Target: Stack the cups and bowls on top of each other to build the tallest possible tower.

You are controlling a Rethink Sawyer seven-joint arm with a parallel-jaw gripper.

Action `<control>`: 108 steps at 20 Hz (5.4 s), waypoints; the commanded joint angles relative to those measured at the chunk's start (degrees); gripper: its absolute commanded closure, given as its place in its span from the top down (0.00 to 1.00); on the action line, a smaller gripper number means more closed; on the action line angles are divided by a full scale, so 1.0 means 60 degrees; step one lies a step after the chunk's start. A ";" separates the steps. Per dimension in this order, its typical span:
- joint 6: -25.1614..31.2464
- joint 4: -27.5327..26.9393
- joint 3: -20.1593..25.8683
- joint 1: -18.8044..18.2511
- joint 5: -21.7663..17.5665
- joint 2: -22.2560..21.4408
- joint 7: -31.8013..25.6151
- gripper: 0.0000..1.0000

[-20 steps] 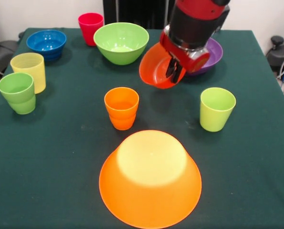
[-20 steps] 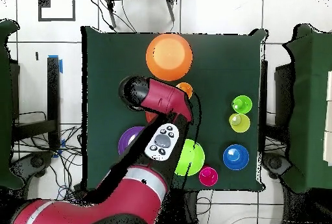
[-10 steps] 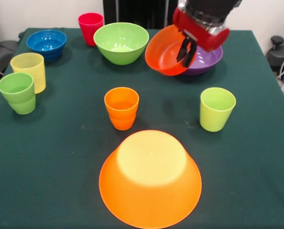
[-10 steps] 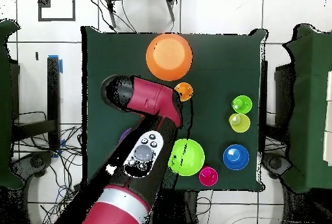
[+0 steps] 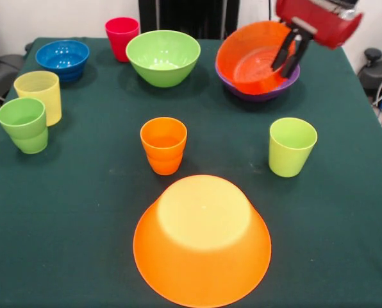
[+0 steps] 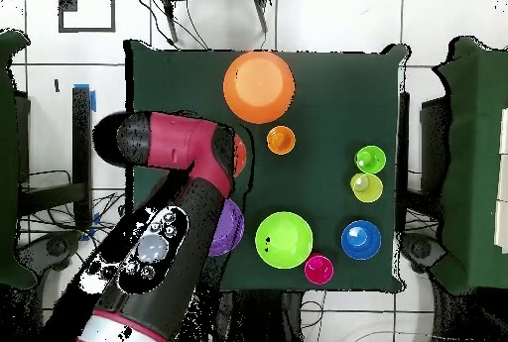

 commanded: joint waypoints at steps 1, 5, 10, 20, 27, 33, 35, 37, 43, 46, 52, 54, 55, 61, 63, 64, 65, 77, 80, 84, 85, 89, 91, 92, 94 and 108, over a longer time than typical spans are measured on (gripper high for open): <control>-0.0525 -0.1695 -0.0174 0.0394 -0.0574 0.0927 0.1578 0.00; -0.0375 -0.2563 -0.0645 0.0486 -0.0608 0.1348 0.1554 0.00; -0.0118 -0.3703 -0.1183 0.0411 -0.0585 0.1919 0.1434 0.00; 0.0074 -0.5007 -0.1970 0.0317 -0.0386 0.2703 0.1413 0.00; -0.0105 -0.5644 -0.2372 0.0109 -0.0346 0.3334 0.1386 0.00; -0.0218 -0.6231 -0.2684 -0.0171 -0.0285 0.3751 0.1299 0.00; -0.0154 -0.6389 -0.2767 -0.0258 -0.0269 0.3800 0.1223 0.00; -0.0082 -0.6548 -0.2836 -0.0350 -0.0255 0.3840 0.1119 0.00; 0.0066 -0.7178 -0.2836 -0.0782 -0.0170 0.3945 0.0680 0.00; 0.0076 -0.7288 -0.2703 -0.0919 -0.0193 0.3928 0.0442 0.00; 0.0320 -0.7954 -0.2527 -0.1412 -0.0101 0.4010 -0.0082 0.00; 0.0381 -0.8043 -0.2434 -0.1506 -0.0090 0.3992 -0.0234 0.00; 0.0346 -0.7979 -0.2385 -0.1474 -0.0123 0.3976 -0.0247 0.00; 0.0314 -0.8053 -0.2109 -0.1710 -0.0160 0.4045 -0.0551 0.00; 0.0275 -0.7981 -0.1990 -0.1752 -0.0189 0.4036 -0.0631 0.00; 0.0189 -0.7910 -0.1907 -0.1767 -0.0215 0.4023 -0.0680 0.00; 0.0208 -0.7919 -0.1853 -0.1791 -0.0201 0.4032 -0.0715 0.00; -0.0278 -0.7614 -0.1475 -0.1836 -0.0373 0.4186 -0.0496 0.00; -0.0371 -0.7533 -0.1523 -0.1818 -0.0456 0.4241 -0.0335 0.00; -0.0460 -0.7382 -0.1508 -0.1856 -0.0585 0.4190 -0.0423 0.00; -0.0484 -0.7356 -0.1496 -0.1869 -0.0606 0.4185 -0.0448 0.00; -0.0579 -0.7285 -0.1459 -0.1933 -0.0672 0.4235 -0.0482 0.00; -0.0596 -0.7246 -0.1468 -0.1937 -0.0696 0.4282 -0.0445 0.00; -0.0633 -0.7175 -0.1465 -0.1926 -0.0727 0.4279 -0.0437 0.00; -0.0682 -0.7048 -0.1459 -0.1899 -0.0774 0.4260 -0.0421 0.00; -0.1253 -0.6246 -0.1466 -0.1816 -0.0974 0.4133 -0.0403 0.00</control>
